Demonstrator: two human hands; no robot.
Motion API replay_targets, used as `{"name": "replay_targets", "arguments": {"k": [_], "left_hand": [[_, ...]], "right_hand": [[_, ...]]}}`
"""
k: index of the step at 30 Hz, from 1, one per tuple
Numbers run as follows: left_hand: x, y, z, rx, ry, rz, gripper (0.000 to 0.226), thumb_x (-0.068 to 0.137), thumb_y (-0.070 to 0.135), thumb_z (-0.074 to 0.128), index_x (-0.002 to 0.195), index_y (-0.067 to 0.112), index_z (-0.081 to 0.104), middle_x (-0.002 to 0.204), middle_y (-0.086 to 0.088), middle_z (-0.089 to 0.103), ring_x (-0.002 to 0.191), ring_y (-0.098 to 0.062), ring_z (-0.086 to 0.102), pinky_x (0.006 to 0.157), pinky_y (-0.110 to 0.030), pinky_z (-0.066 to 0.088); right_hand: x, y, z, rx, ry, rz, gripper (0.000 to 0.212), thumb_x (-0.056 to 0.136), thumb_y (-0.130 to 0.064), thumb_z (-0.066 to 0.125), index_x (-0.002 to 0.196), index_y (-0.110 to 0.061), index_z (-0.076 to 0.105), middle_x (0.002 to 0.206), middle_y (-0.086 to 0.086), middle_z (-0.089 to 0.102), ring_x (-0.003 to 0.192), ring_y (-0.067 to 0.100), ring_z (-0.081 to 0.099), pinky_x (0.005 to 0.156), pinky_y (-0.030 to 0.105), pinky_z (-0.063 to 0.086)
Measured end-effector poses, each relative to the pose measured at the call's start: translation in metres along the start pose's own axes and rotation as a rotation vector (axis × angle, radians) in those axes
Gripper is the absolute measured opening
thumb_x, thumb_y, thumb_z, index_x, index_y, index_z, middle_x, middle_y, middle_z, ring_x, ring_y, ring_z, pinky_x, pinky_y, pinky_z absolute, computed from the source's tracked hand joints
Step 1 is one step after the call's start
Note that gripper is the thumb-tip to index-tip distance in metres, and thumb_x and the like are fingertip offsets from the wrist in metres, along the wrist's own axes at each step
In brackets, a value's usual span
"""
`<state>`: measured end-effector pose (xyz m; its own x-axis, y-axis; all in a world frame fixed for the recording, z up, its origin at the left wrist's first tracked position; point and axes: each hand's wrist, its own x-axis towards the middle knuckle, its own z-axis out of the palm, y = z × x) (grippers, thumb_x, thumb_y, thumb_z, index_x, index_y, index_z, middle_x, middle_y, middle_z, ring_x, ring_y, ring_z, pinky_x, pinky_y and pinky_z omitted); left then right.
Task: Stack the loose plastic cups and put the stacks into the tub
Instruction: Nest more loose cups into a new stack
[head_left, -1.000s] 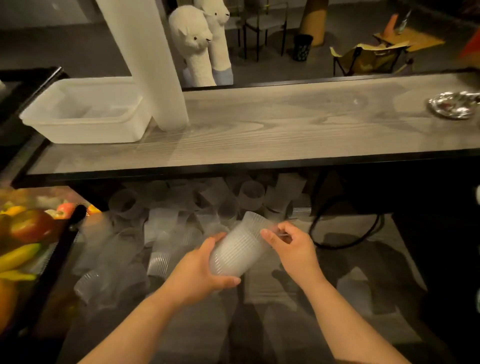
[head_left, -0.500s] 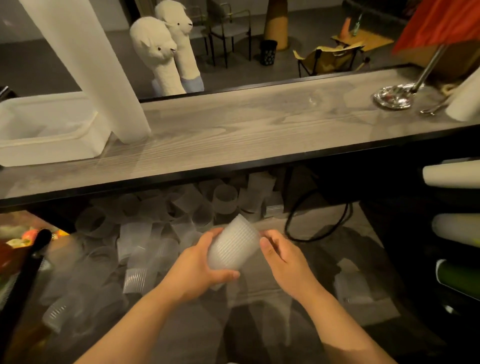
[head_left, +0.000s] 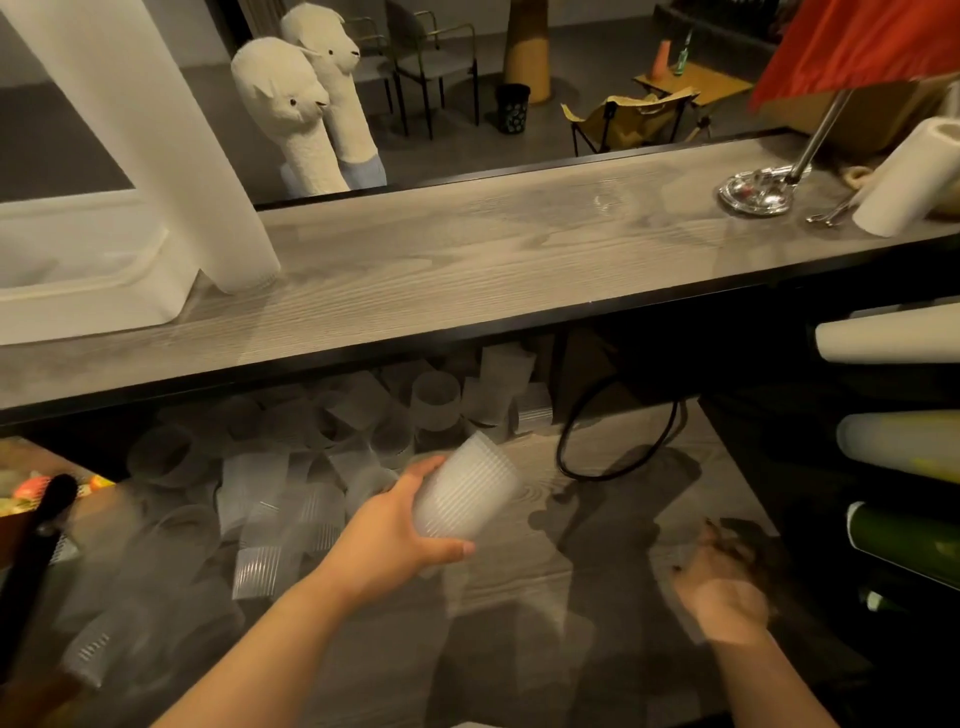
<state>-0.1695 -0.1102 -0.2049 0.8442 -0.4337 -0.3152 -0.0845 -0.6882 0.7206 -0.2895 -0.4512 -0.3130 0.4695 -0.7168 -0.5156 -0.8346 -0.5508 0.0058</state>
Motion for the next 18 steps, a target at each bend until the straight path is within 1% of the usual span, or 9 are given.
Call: {"name": "replay_targets", "arguments": {"k": [1,3,6,8,10,12,13,15,18], "left_hand": [[-0.001,-0.001,0.0,-0.002,-0.004,-0.004,0.101,0.061,0.055,0.085,0.142,0.052,0.027,0.121,0.009,0.052,0.098,-0.009,0.058,0.071,-0.027,0.06],[-0.001,-0.002,-0.002,0.001,-0.009,-0.008,0.101,0.06,0.056,0.085,0.142,0.053,0.026,0.121,0.009,0.051,0.098,-0.009,0.058,0.072,-0.028,0.061],[-0.002,-0.004,-0.004,-0.017,-0.003,-0.007,0.099,0.06,0.054,0.086,0.14,0.055,0.027,0.12,0.008,0.052,0.097,-0.01,0.059,0.069,-0.026,0.06],[-0.003,-0.005,-0.005,-0.038,-0.005,-0.011,0.099,0.061,0.052,0.087,0.14,0.056,0.028,0.12,0.008,0.052,0.097,-0.011,0.059,0.068,-0.026,0.06],[-0.005,-0.006,-0.006,-0.028,-0.011,-0.008,0.099,0.062,0.051,0.087,0.141,0.055,0.027,0.12,0.009,0.051,0.097,-0.011,0.059,0.069,-0.025,0.06],[-0.007,-0.007,-0.009,-0.018,-0.017,0.001,0.1,0.063,0.05,0.086,0.142,0.054,0.026,0.121,0.01,0.051,0.097,-0.01,0.059,0.071,-0.025,0.06],[-0.007,-0.007,-0.01,-0.014,-0.023,0.007,0.1,0.064,0.049,0.086,0.143,0.053,0.025,0.121,0.01,0.05,0.098,-0.01,0.058,0.071,-0.025,0.06],[-0.009,-0.008,-0.011,-0.008,-0.036,0.014,0.101,0.064,0.049,0.087,0.145,0.051,0.025,0.124,0.009,0.05,0.099,-0.01,0.057,0.07,-0.023,0.059],[-0.012,-0.01,-0.014,0.006,-0.036,0.024,0.103,0.061,0.054,0.086,0.145,0.052,0.025,0.126,0.012,0.05,0.102,-0.009,0.057,0.074,-0.025,0.059]], "right_hand": [[0.003,0.001,0.001,-0.025,0.007,0.003,0.081,0.086,-0.044,0.059,0.152,-0.027,0.015,0.148,0.012,0.032,0.136,0.033,0.032,0.105,0.049,0.04],[0.003,-0.003,-0.004,-0.04,0.046,-0.009,0.08,0.087,-0.042,0.059,0.152,-0.025,0.016,0.144,0.012,0.038,0.132,0.032,0.038,0.102,0.046,0.043],[-0.013,-0.019,-0.021,0.062,0.16,-0.018,0.076,0.086,-0.047,0.061,0.145,-0.028,0.018,0.129,0.013,0.05,0.118,0.034,0.05,0.089,0.043,0.049],[-0.026,-0.035,-0.035,0.258,0.198,-0.078,0.08,0.086,-0.041,0.067,0.147,-0.026,0.018,0.124,0.016,0.056,0.111,0.037,0.056,0.081,0.043,0.052],[-0.038,-0.051,-0.049,0.572,0.186,-0.194,0.085,0.082,-0.029,0.076,0.147,-0.022,0.023,0.128,0.017,0.055,0.112,0.038,0.056,0.082,0.042,0.052],[-0.052,-0.064,-0.064,0.837,0.163,-0.308,0.085,0.076,-0.026,0.082,0.143,-0.022,0.03,0.128,0.008,0.05,0.114,0.03,0.053,0.083,0.039,0.05],[-0.06,-0.071,-0.072,0.92,0.163,-0.368,0.083,0.073,-0.028,0.084,0.139,-0.024,0.034,0.124,0.002,0.047,0.113,0.024,0.052,0.083,0.036,0.05],[-0.077,-0.085,-0.083,1.036,0.144,-0.466,0.075,0.072,-0.029,0.085,0.13,-0.026,0.038,0.12,-0.004,0.045,0.109,0.016,0.05,0.084,0.032,0.048],[-0.096,-0.1,-0.092,1.172,-0.033,-0.6,0.07,0.07,-0.027,0.086,0.122,-0.027,0.039,0.117,0.0,0.053,0.103,0.016,0.058,0.079,0.03,0.056]]}}
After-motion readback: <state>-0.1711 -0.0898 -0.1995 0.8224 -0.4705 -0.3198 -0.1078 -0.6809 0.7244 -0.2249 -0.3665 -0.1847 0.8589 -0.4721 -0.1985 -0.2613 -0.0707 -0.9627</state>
